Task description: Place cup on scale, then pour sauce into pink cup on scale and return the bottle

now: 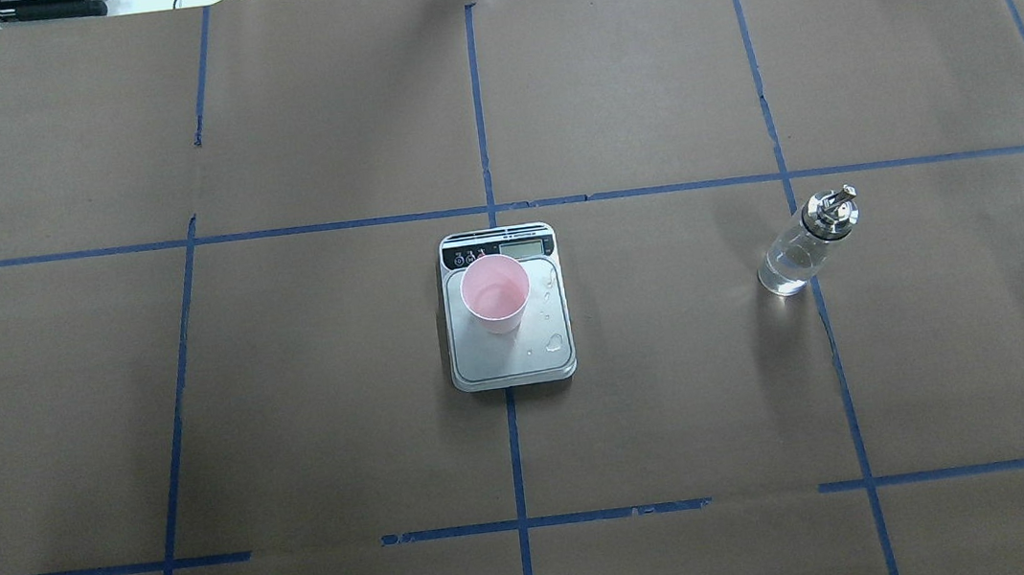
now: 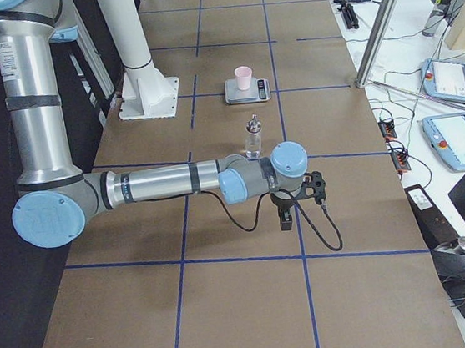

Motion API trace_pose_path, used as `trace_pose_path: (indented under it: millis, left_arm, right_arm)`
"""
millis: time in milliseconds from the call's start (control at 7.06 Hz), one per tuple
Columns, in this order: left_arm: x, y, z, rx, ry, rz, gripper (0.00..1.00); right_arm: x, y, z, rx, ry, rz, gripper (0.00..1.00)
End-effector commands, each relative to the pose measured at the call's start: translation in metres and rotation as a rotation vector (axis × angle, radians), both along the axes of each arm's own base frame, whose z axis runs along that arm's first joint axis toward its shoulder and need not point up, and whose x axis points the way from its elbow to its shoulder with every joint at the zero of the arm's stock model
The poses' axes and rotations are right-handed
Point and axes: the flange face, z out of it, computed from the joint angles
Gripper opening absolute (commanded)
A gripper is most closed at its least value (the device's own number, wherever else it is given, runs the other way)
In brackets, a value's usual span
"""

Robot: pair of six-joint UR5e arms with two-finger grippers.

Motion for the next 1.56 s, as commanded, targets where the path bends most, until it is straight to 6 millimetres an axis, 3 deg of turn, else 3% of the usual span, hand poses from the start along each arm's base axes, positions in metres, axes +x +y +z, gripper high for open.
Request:
trace_pose_path:
  millis: [0, 142, 283, 425, 708, 850, 1133, 1417]
  left_arm:
    - [-0.063, -0.015, 0.041, -0.039, -0.005, -0.074, 0.71]
    - [-0.102, -0.016, 0.065, 0.009, -0.025, -0.055, 0.73]
    - [-0.104, -0.019, 0.082, -0.011, -0.024, -0.042, 0.73]
    - [-0.105, -0.018, 0.080, -0.088, -0.015, -0.119, 1.00]
    - [-0.103, -0.021, 0.089, -0.122, -0.015, -0.131, 1.00]
    - [-0.102, -0.021, 0.094, -0.132, -0.012, -0.128, 1.00]
    - [-0.102, -0.019, 0.101, -0.140, -0.012, -0.124, 1.00]
    - [-0.101, -0.021, 0.126, -0.191, -0.019, -0.123, 1.00]
  right_arm:
    - [0.024, 0.015, -0.005, 0.034, 0.017, 0.023, 1.00]
    - [0.027, 0.028, 0.006, 0.023, 0.046, 0.036, 1.00]
    - [0.032, 0.044, 0.028, -0.003, 0.102, 0.045, 1.00]
    - [0.032, 0.041, 0.022, 0.041, 0.097, 0.049, 1.00]
    - [0.029, 0.028, 0.012, -0.006, 0.088, 0.036, 1.00]
    - [0.007, 0.003, -0.007, -0.089, 0.098, -0.012, 1.00]
    - [0.011, -0.004, -0.036, -0.091, 0.110, -0.019, 1.00]
    - [0.029, -0.002, -0.036, -0.038, 0.108, -0.039, 1.00]
